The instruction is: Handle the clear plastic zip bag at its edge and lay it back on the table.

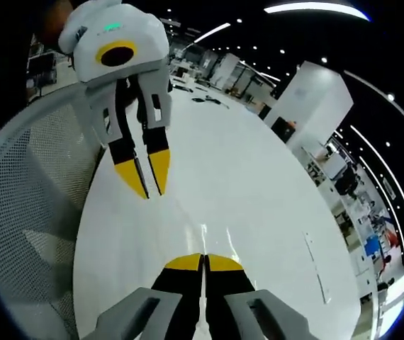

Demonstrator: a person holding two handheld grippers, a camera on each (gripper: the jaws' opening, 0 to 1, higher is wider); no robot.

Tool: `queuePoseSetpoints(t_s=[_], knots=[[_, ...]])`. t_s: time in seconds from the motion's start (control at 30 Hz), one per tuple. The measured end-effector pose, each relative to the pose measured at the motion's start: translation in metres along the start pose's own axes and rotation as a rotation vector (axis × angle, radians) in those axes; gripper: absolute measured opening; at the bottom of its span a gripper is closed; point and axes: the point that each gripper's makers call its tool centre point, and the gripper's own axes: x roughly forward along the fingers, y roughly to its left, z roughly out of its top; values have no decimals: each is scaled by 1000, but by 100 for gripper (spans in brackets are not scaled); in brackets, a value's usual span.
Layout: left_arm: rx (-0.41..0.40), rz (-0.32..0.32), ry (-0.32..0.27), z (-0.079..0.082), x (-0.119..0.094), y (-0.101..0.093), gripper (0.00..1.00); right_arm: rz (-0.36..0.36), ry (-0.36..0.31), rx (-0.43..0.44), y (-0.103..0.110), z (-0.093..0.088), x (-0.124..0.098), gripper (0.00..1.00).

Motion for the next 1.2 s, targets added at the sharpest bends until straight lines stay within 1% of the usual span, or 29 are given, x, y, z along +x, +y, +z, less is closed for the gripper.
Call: queuePoseSetpoints(t_s=[0.13, 0.17, 0.23, 0.4, 0.5, 0.53, 0.6, 0.7, 0.8, 0.97, 1.03, 1.13, 1.2], knots=[[-35, 3, 2, -5, -4, -1, 8, 0, 12, -6, -2, -5, 4, 0], [-57, 3, 0, -6, -5, -2, 9, 0, 20, -5, -3, -9, 6, 0], [-83, 5, -3, -13, -4, -2, 11, 1, 27, -5, -2, -11, 8, 0], [-123, 8, 3, -22, -6, -5, 14, 7, 37, 1, -1, -16, 10, 0], [-149, 16, 3, -22, -9, -7, 17, 6, 48, 0, -1, -20, 13, 0], [-183, 23, -6, -23, -10, -7, 18, 8, 54, 0, -2, -22, 14, 0], [-240, 27, -16, -23, -11, -7, 23, 5, 54, -6, -3, -22, 15, 0], [-266, 46, -19, -25, -13, -3, 30, -4, 54, -14, -7, -23, 16, 0], [-319, 63, -30, -27, -15, 0, 37, -7, 59, -16, -9, -25, 19, 0], [-385, 76, -35, -33, -18, 0, 45, -9, 72, -30, -11, -28, 21, 0], [-469, 75, -55, -35, -17, -2, 49, -13, 72, -28, -13, -28, 22, 0], [-490, 85, -59, -35, -20, -4, 55, -20, 74, -20, -17, -30, 25, 0], [-494, 89, -51, -37, -21, -6, 59, -21, 74, -17, -18, -30, 26, 0]])
